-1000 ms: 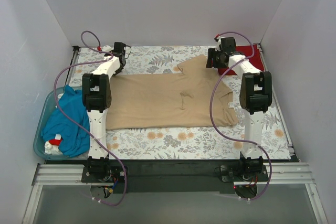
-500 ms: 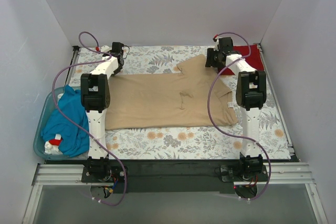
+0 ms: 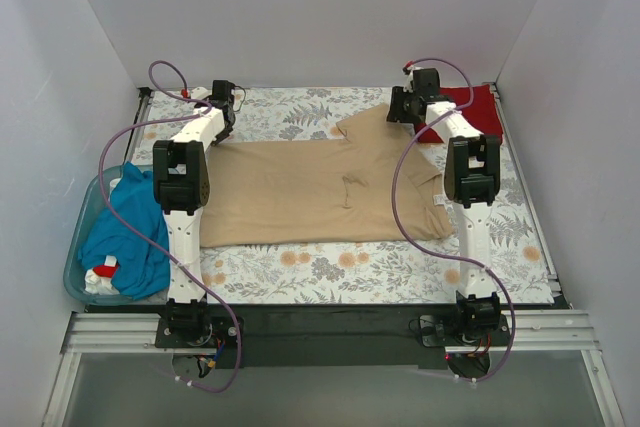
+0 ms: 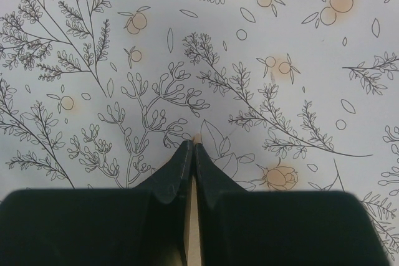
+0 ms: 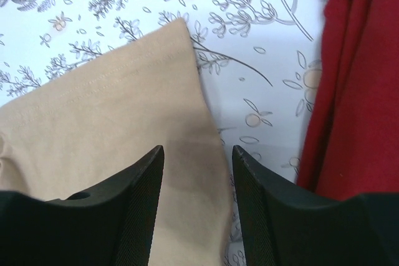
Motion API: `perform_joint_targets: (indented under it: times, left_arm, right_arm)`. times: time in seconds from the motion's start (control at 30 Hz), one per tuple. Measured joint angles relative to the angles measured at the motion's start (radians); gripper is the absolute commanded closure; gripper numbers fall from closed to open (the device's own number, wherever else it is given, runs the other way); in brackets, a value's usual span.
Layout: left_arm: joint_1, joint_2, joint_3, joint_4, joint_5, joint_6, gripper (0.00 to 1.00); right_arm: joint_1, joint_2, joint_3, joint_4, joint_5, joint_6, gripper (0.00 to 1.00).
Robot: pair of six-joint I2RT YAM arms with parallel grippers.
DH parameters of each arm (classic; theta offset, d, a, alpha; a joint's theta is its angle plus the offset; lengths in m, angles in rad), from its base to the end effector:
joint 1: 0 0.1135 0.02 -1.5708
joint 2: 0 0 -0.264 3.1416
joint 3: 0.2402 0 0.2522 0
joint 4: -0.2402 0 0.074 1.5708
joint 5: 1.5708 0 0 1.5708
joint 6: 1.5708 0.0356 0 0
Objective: Fold and stack the t-shirts
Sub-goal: Fold the tshirt
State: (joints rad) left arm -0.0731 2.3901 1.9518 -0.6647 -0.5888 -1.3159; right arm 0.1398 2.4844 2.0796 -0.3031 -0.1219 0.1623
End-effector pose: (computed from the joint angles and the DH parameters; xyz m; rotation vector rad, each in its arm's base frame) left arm 0.5070 -0.0173 0.1516 -1.5447 1.8582 0.1940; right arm 0.5548 0.0824 0.1624 -0.0385 2.2896 0.2967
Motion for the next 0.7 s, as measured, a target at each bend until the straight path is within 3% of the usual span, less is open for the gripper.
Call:
perform_joint_targets:
  times: [0.33,0.43,0.67,0.7]
  left_arm:
    - [0.0,-0.002,-0.005,0.005,0.003,0.0,1.0]
    - [0.0,-0.004,-0.008,0.008,0.008,0.0,1.0]
    - [0.003,-0.011,-0.016,0.015,0.029,0.0,1.0]
    - [0.005,-0.012,-0.018,0.017,0.034,0.0,1.0]
  right_arm:
    - [0.051,0.042,0.058,0.022,0.023,0.019,0.5]
    - [0.059,0.05,0.068,0.022,0.035,0.029,0.61]
    - [0.061,0.051,0.069,0.01,0.078,0.052,0.99]
    - [0.061,0.051,0.069,0.009,0.08,0.052,0.99]
